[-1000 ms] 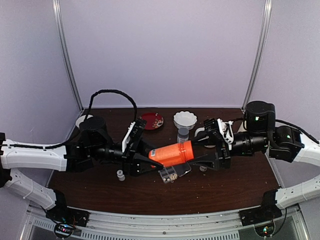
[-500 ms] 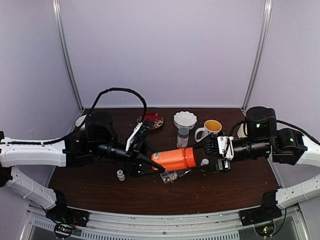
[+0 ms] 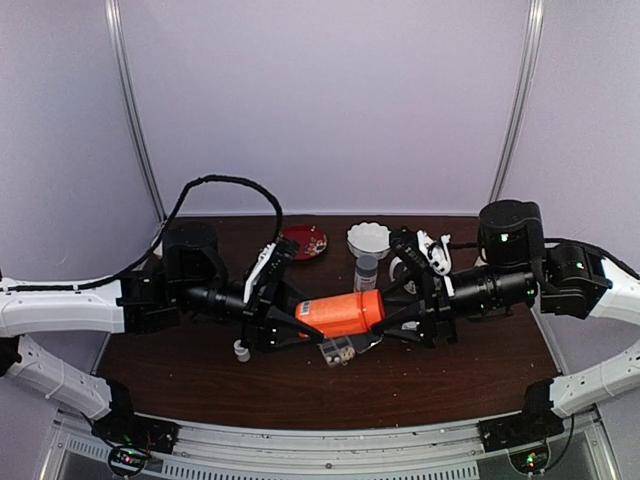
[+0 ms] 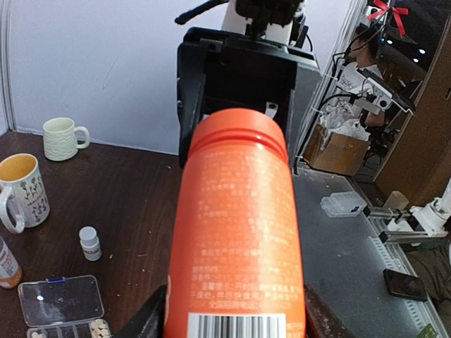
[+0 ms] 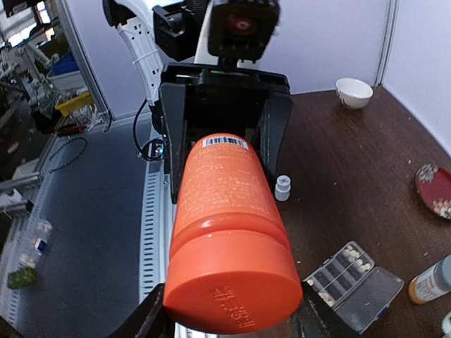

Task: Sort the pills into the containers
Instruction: Screw the lid of the pill bottle onto the pill bottle.

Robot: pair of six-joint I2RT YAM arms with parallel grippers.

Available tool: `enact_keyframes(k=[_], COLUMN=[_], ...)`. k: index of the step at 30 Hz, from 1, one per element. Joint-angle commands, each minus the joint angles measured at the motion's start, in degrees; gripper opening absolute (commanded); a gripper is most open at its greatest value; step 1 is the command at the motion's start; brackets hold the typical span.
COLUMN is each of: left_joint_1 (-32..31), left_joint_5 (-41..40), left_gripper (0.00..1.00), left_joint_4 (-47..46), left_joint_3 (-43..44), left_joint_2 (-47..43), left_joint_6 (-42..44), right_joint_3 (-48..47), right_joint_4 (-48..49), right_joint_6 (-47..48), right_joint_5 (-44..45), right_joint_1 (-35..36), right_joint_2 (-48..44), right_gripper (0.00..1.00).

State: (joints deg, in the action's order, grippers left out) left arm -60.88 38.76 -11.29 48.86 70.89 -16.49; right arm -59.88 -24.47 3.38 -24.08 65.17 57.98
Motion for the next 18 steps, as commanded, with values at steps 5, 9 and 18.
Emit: enact_keyframes(k=[5,9,18], left_joint_1=[-0.76,-0.75,-0.84], left_joint_5=[-13.09,-20.91,-24.51], left_gripper=[0.00,0.00,0.00], left_joint_4=[7.04,12.16,7.32], left_joint_3=[5.16,8.98,6.29], left_joint_2=[-2.05,-1.64,-2.40], left_joint_6=[23.28,32.33,40.07], right_joint_3=[-4.52,-4.16,2.56], right_joint_4=[0.36,0.90,18.07], right_joint_6=[-33.07,-46.37,-64.28], right_joint_5=[-3.93,-3.30,-5.15], right_joint_1=[0.50,0.14,-0.93], right_joint_2=[3.59,3.86,-0.61], right_gripper=[0.00,0.00,0.25])
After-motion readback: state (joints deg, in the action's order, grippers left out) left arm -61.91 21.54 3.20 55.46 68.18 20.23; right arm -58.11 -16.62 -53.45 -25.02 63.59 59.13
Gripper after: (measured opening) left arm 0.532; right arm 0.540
